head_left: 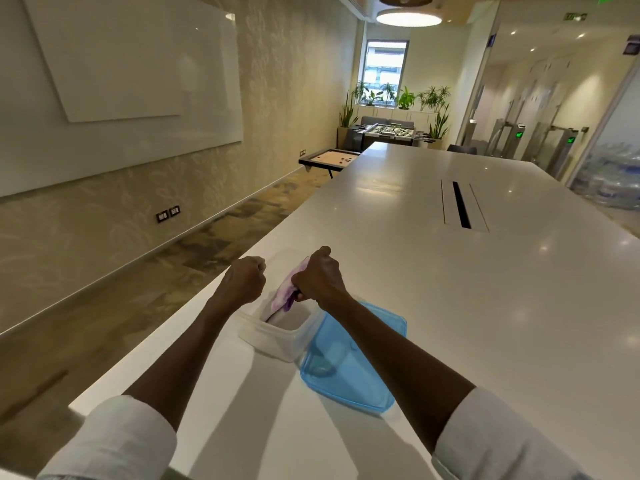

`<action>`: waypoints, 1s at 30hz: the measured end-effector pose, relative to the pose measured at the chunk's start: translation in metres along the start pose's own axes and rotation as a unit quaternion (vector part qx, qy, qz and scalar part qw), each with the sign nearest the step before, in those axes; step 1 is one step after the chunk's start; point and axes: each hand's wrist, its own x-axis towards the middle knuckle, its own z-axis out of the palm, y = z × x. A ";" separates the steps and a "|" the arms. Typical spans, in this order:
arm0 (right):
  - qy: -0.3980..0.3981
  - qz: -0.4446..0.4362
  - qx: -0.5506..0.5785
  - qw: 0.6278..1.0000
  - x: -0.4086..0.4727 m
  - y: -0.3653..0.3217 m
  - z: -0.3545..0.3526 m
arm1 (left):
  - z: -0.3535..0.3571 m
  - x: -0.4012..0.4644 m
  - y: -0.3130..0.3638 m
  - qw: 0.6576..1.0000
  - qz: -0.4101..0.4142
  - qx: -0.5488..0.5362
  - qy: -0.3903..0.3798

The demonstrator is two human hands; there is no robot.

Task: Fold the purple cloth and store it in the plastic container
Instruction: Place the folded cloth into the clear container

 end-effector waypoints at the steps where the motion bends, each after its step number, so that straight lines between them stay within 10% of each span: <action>1: -0.002 0.003 -0.010 1.000 0.003 0.000 0.003 | 0.002 0.000 -0.001 1.000 0.000 0.000 -0.001; 9: -0.038 0.013 -0.100 0.994 0.015 0.004 0.018 | 0.011 0.003 -0.009 0.999 -0.023 -0.027 0.009; 20: -0.112 -0.314 -0.341 0.879 0.020 0.004 0.004 | 0.006 0.001 -0.006 0.999 -0.035 -0.035 0.006; 30: -0.283 -0.228 -0.398 0.842 0.028 0.020 0.012 | -0.003 -0.007 0.004 0.998 -0.054 -0.030 -0.002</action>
